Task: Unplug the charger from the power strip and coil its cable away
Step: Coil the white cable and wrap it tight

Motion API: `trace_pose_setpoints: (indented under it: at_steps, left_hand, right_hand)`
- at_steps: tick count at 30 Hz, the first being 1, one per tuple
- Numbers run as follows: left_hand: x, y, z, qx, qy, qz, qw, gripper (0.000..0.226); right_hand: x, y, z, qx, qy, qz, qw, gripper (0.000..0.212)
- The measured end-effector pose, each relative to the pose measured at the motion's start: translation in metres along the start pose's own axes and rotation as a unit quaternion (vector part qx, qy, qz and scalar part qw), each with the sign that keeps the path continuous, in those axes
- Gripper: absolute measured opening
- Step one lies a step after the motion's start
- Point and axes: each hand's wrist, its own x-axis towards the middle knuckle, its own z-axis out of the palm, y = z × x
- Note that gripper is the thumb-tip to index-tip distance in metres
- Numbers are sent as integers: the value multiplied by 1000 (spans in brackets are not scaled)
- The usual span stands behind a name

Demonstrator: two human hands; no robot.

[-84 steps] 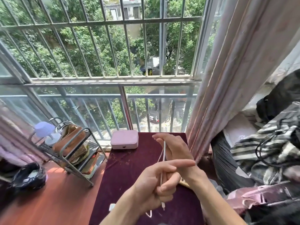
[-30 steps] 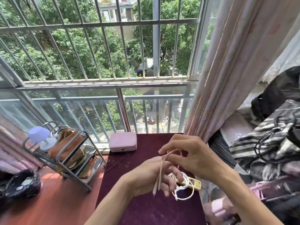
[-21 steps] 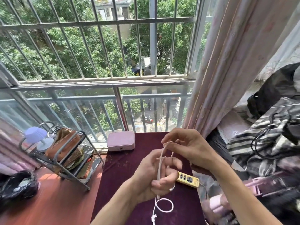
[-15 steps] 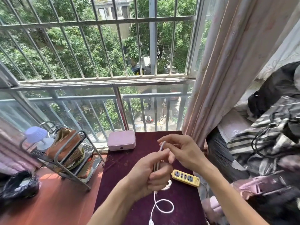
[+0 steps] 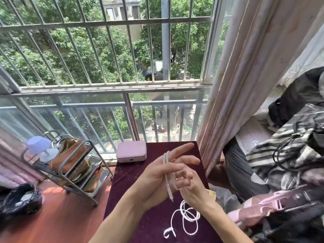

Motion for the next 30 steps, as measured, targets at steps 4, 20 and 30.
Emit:
trace_pose_setpoints:
  at_steps: [4,20,30]
  left_hand:
    - [7,6,-11,8,23,12,1000,56]
    - [9,7,-46,131,126,-37,983,89]
    - [4,-8,-3,242,-29,-210,947,22]
  right_hand:
    - [-12,13,3,-76,-2,21,997,44]
    - [-37,-59,-51,-340,-177,-46,922,32]
    - [-8,-97,-96,-288,-149,-122,938,15]
